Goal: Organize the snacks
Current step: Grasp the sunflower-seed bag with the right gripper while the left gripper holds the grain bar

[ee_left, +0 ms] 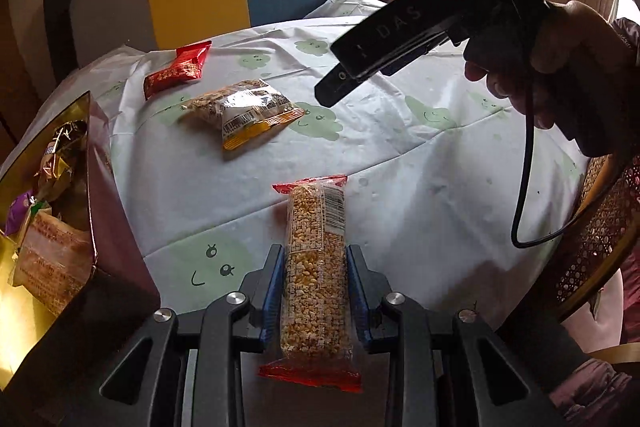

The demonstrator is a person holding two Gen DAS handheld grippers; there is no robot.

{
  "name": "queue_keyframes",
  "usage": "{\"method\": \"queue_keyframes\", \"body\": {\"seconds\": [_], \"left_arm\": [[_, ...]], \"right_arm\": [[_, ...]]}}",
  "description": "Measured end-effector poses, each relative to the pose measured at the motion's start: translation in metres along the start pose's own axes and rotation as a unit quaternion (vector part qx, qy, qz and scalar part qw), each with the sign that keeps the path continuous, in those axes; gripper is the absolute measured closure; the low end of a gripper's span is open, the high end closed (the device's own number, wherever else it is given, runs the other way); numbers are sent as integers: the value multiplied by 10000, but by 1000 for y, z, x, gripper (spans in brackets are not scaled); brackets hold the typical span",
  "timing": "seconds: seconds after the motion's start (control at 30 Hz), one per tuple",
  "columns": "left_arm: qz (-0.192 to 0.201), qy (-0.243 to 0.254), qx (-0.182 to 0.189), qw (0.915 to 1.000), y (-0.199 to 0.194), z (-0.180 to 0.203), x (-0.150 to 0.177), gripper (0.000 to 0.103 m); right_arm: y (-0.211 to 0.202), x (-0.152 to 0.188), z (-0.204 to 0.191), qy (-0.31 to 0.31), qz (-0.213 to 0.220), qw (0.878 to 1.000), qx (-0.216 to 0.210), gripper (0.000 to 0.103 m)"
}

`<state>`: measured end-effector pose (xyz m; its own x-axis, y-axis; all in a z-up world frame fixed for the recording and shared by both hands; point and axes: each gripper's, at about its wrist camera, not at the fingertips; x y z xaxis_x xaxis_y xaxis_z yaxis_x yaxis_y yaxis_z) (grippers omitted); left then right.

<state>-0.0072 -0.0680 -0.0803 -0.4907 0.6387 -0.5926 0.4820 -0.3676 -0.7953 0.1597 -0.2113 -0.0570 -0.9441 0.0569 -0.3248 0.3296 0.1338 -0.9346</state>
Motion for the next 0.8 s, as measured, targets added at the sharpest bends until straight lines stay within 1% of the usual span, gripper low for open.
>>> {"method": "queue_keyframes", "body": {"seconds": [0.1, 0.17, 0.33, 0.4, 0.47, 0.5, 0.57, 0.6, 0.63, 0.8], "left_arm": [[94, 30, -71, 9999, 0, 3, 2, 72], [133, -7, -62, 9999, 0, 2, 2, 72], [229, -188, 63, 9995, -1, -2, 7, 72], [252, -237, 103, 9993, 0, -3, 7, 72], [270, -256, 128, 9992, 0, -3, 7, 72], [277, -265, 138, 9992, 0, -4, 7, 72], [290, -288, 160, 9990, 0, -4, 7, 72], [298, -304, 173, 9989, 0, -5, 7, 72], [302, -320, 186, 9989, 0, -6, 8, 72], [301, -353, 190, 9987, 1, -8, 8, 72]], "right_arm": [[4, -15, -16, 150, 10, 9996, -225, 10], [12, -27, -30, 170, -67, 9993, -323, 9], [39, -52, -64, -65, -234, 9997, -70, 8], [49, -56, -73, -160, -313, 9994, 26, 8], [55, -58, -80, -324, -283, 9989, 209, 9], [58, -57, -83, -402, -306, 9983, 287, 18], [60, -54, -86, -507, -398, 9976, 248, 41], [57, -52, -87, -572, -350, 9974, 254, 45], [56, -49, -87, -643, -358, 9969, 268, 46], [43, -24, -74, -1028, -403, 9927, 492, 47]]}}
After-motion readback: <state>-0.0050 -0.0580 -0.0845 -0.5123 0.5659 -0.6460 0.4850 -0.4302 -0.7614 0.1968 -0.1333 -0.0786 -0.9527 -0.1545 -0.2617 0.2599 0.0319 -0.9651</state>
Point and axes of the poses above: each gripper's, at about its wrist camera, not at the fingertips, and y roughly the way its jaws point, z to its right, x to its underside, and after that the axes turned 13 degrees about y, right-handed
